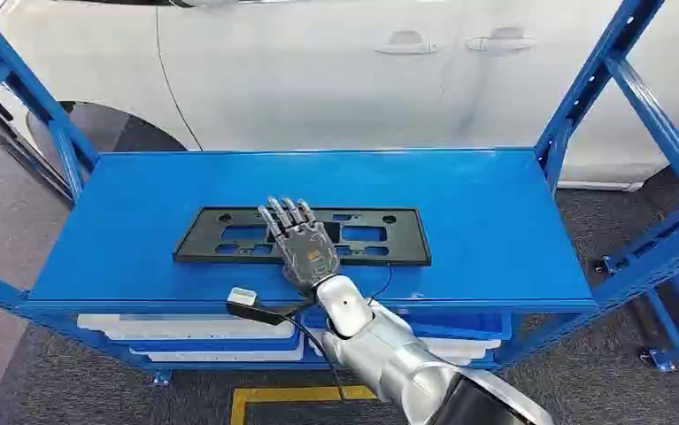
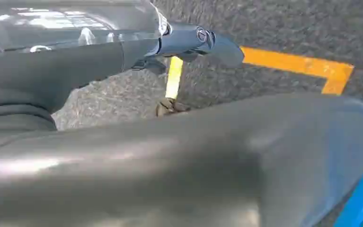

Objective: Take the parts from the cabinet and place them on the table.

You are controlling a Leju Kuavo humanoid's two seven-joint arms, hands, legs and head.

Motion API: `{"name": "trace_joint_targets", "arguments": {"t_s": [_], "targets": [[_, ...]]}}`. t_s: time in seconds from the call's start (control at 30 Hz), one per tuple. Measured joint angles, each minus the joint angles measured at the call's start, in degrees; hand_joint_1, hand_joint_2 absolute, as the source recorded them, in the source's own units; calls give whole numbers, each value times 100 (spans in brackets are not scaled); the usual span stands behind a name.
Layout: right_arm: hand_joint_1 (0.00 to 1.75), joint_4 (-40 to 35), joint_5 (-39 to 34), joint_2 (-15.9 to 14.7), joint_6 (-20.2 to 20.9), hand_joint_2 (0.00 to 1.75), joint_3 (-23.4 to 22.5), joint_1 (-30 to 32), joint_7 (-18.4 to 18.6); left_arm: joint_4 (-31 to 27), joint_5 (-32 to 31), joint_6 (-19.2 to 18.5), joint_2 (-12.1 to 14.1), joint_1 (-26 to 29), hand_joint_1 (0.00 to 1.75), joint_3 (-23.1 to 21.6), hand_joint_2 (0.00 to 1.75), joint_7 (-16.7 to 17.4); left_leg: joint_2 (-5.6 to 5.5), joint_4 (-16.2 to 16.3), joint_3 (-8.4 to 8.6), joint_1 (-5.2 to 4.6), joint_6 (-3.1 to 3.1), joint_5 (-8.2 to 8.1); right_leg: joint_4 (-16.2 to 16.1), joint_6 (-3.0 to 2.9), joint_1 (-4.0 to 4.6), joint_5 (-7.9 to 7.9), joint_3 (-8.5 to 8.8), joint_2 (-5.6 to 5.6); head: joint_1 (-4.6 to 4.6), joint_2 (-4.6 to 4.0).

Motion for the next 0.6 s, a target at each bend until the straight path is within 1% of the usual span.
{"name": "trace_joint_targets", "arguments": {"t_s": [0.03,0.07,0.1,0.13,0.17,0.2,0.23,0.27,0.3,0.33,0.37,0.4,0.43,0.47,0.5,0.53,0.57,0.6], "targets": [[0,28,99,0,13,175,9,1,2,0,0,0,4,-3,0,0,0,0,1,-508,210,1,17,332,2,15,-1,-34,55,11,0,0],[0,55,236,0,39,175,26,3,2,0,0,0,7,-5,0,0,0,-2,1,-1114,458,1,38,670,9,39,-1,-82,112,15,2,0],[0,83,321,-9,68,175,44,6,2,0,0,0,9,-1,0,0,0,0,-4,-1303,556,-8,69,648,11,65,9,-105,122,17,9,0],[0,105,389,-13,76,175,66,12,2,0,-2,-4,9,-17,0,0,0,-2,-12,-1457,623,-36,111,595,44,102,45,-125,91,33,-9,0],[0,127,476,-22,85,175,81,33,7,0,4,-9,7,-25,0,0,0,-13,-11,-1418,587,-44,151,588,36,119,44,-116,72,27,11,0],[0,144,554,-30,89,175,94,55,7,0,20,-11,9,-16,0,0,0,-28,-13,-1405,577,-52,175,571,25,136,37,-124,73,25,2,0],[0,162,660,-39,101,175,112,71,7,0,26,-15,9,-7,0,0,0,-53,-14,-1418,581,-38,213,568,24,172,43,-138,81,23,7,0],[0,175,759,-63,116,175,127,84,32,0,39,-18,4,-8,0,0,0,-76,-5,-1460,609,-7,253,581,66,216,30,-200,76,19,2,0],[0,183,832,-89,122,175,144,90,74,0,41,-17,7,-13,0,0,0,-85,-5,-1466,623,-10,271,572,240,246,24,-301,4,8,19,0],[0,190,874,-123,129,175,149,92,127,0,42,-18,17,-17,0,0,0,-92,0,-1466,625,-14,316,561,601,269,17,-489,-178,5,26,0],[0,197,909,-162,136,175,151,99,184,0,42,-17,24,-23,0,0,0,-96,1,-1465,627,-20,326,555,1135,289,3,-724,-462,4,24,0],[0,203,946,-201,164,175,151,108,236,0,42,-18,33,-21,0,0,0,-96,1,-1464,631,-27,339,546,1626,303,-2,-893,-730,3,24,0],[0,210,961,-230,177,175,151,113,267,0,39,-18,37,-15,0,0,0,-96,1,-1461,634,-30,344,542,1875,307,-4,-942,-878,3,24,0],[175,216,988,-271,214,175,151,114,341,0,39,-18,44,-11,0,0,0,-96,0,-1458,651,-33,353,532,1955,304,-6,-853,-964,3,24,0],[175,221,1014,-301,279,175,151,108,417,0,37,-17,44,-14,0,0,0,-94,-7,-1457,673,-38,350,521,1679,287,-5,-617,-865,3,26,0],[175,223,1023,-315,337,175,151,105,459,0,31,-17,44,-15,0,0,0,-92,-16,-1456,697,-45,342,512,1232,257,-2,-350,-668,2,24,0],[175,227,1023,-334,405,175,149,96,505,0,26,-17,44,-18,0,0,0,-90,-20,-1456,722,-56,334,501,657,208,10,-73,-397,1,28,0],[175,227,1023,-341,444,175,146,81,527,0,17,-18,39,-22,0,-2,0,-87,-22,-1456,735,-55,324,494,201,143,38,93,-172,-11,26,0]]}}
